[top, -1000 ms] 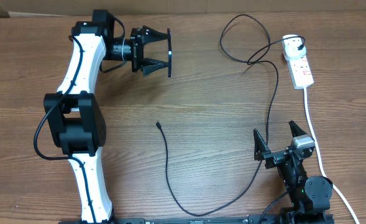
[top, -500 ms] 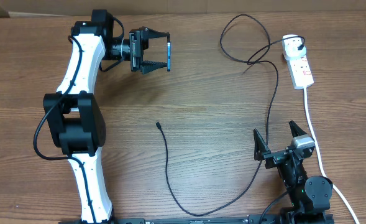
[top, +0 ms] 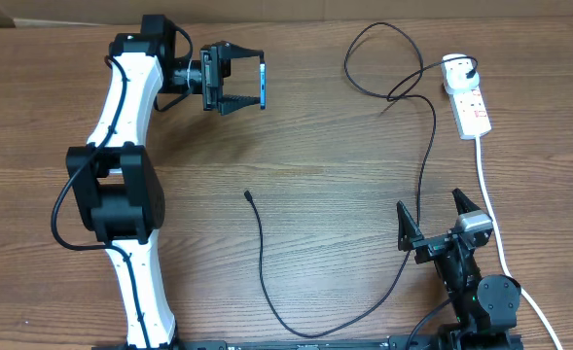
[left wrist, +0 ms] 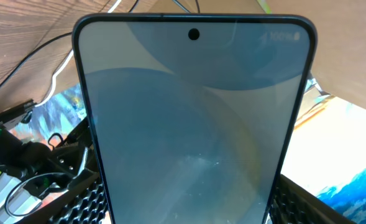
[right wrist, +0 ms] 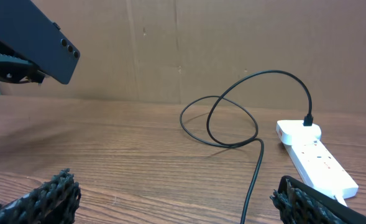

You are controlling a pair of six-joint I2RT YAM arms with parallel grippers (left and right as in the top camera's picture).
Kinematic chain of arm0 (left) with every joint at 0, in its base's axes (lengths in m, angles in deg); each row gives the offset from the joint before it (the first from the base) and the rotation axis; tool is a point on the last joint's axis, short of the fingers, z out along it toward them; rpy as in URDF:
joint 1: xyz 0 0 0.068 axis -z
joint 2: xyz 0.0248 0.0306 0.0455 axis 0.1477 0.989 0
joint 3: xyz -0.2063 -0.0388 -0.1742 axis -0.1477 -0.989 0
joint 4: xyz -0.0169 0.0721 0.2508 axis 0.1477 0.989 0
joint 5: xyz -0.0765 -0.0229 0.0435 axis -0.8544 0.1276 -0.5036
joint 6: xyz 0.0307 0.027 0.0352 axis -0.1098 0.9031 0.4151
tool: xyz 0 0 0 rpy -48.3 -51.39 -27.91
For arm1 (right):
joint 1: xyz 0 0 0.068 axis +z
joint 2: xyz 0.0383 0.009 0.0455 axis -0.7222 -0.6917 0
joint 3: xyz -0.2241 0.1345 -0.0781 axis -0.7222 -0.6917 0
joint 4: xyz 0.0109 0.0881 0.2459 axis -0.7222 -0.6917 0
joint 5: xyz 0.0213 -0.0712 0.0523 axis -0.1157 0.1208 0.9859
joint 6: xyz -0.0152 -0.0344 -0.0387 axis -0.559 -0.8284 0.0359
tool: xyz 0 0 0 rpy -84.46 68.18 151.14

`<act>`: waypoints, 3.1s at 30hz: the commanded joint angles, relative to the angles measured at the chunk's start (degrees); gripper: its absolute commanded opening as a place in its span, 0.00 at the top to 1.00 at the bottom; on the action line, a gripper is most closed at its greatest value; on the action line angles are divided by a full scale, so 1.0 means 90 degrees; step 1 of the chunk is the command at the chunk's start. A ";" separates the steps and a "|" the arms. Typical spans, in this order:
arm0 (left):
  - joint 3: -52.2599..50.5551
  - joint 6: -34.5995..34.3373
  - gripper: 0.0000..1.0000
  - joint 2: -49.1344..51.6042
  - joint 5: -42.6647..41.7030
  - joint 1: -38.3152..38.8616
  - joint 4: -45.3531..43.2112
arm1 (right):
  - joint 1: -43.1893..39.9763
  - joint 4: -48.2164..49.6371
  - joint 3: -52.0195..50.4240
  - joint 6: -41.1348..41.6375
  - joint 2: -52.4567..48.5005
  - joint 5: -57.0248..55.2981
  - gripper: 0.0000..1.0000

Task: Plug charger to phone and switch on socket
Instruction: 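Hold the phone upright in the left gripper above the table, then raise the right arm and move the right gripper toward the held phone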

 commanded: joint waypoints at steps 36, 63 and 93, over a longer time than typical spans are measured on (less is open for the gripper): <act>0.0194 0.0347 0.28 0.0029 -0.0427 -0.0148 -0.0121 | 0.0036 0.0034 -0.0061 -0.0032 0.0063 -0.0168 0.00; 0.0194 0.0415 0.30 0.0029 0.2662 -0.0073 -0.0600 | 0.0036 0.0469 -0.0061 0.0452 0.0063 0.0675 0.00; 0.0194 0.0274 0.28 0.0029 0.0942 -0.0070 -0.0721 | 0.0036 -0.1583 0.6764 0.0556 -0.5770 0.2492 0.00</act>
